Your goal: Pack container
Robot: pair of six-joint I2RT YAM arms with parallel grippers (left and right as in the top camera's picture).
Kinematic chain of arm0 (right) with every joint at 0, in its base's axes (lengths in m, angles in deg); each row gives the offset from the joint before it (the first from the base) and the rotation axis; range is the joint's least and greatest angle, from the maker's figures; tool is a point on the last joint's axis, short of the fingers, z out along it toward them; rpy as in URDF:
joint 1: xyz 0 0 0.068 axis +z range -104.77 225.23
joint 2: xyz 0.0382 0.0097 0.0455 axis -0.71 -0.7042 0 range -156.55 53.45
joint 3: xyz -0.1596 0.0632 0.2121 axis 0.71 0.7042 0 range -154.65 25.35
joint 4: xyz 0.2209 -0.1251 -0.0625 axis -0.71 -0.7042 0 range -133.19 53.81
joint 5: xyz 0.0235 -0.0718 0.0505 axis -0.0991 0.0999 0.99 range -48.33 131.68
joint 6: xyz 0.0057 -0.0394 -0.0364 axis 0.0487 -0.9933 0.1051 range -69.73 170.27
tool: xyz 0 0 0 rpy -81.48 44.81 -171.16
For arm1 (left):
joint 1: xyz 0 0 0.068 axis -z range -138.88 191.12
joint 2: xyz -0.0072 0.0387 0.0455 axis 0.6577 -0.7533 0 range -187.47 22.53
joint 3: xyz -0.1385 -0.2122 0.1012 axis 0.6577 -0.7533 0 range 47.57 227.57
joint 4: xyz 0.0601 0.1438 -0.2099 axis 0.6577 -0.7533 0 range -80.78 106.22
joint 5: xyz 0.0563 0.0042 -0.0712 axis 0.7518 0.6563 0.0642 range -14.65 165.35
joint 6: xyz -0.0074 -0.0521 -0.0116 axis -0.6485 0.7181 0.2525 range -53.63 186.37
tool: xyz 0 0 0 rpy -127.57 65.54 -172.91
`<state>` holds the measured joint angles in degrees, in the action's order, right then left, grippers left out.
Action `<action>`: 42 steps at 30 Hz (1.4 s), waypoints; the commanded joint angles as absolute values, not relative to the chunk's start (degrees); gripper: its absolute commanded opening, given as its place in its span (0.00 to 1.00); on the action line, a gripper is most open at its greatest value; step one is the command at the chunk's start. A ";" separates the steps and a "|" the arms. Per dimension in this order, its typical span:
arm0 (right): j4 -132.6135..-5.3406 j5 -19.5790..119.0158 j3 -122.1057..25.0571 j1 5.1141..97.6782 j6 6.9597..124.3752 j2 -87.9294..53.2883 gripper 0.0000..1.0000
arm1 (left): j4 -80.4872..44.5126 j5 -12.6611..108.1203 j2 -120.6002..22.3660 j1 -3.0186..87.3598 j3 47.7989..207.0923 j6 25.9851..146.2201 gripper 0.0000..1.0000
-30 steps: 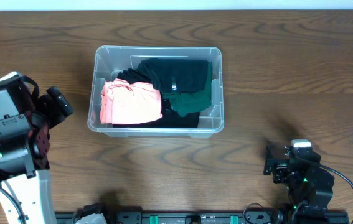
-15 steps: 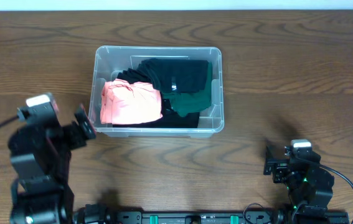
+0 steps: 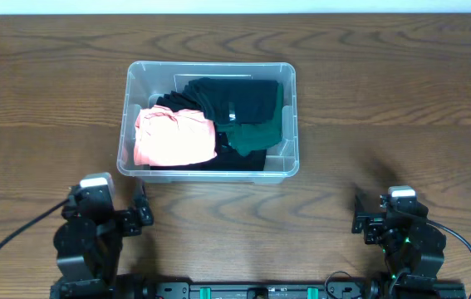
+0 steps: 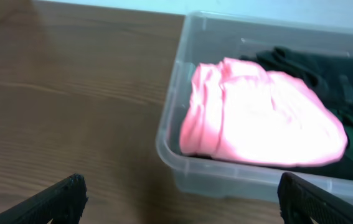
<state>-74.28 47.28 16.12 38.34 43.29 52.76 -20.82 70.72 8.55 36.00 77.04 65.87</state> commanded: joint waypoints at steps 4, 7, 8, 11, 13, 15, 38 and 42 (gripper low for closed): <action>-74.34 47.02 16.31 37.90 42.48 53.14 0.99 | -20.53 69.72 15.02 38.27 72.87 64.89 0.98; -74.32 47.02 16.31 37.90 42.48 53.14 0.99 | -20.56 69.67 17.27 38.49 71.49 64.89 0.98; -74.32 47.02 16.31 37.90 42.48 53.14 0.99 | -20.56 69.67 18.15 38.49 71.01 64.89 0.98; -74.32 47.02 16.31 37.90 42.48 53.14 0.99 | -20.56 69.70 20.07 38.49 70.01 64.89 0.98; -74.32 47.02 16.31 37.90 42.48 53.14 0.99 | -20.56 69.70 21.01 38.49 69.35 64.89 0.98; -74.32 47.02 16.31 37.90 42.46 53.14 0.99 | -20.56 69.70 21.80 38.49 68.54 64.89 0.98; -74.32 47.02 16.31 37.90 42.48 53.14 0.99 | -19.24 69.76 22.43 38.49 57.98 64.89 0.98; -74.32 47.02 16.31 37.90 42.48 53.14 0.99 | -19.27 69.78 22.43 38.49 56.45 64.89 0.98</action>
<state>-74.28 47.22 16.12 38.34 43.29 52.76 -19.51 69.74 21.95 38.25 57.35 65.87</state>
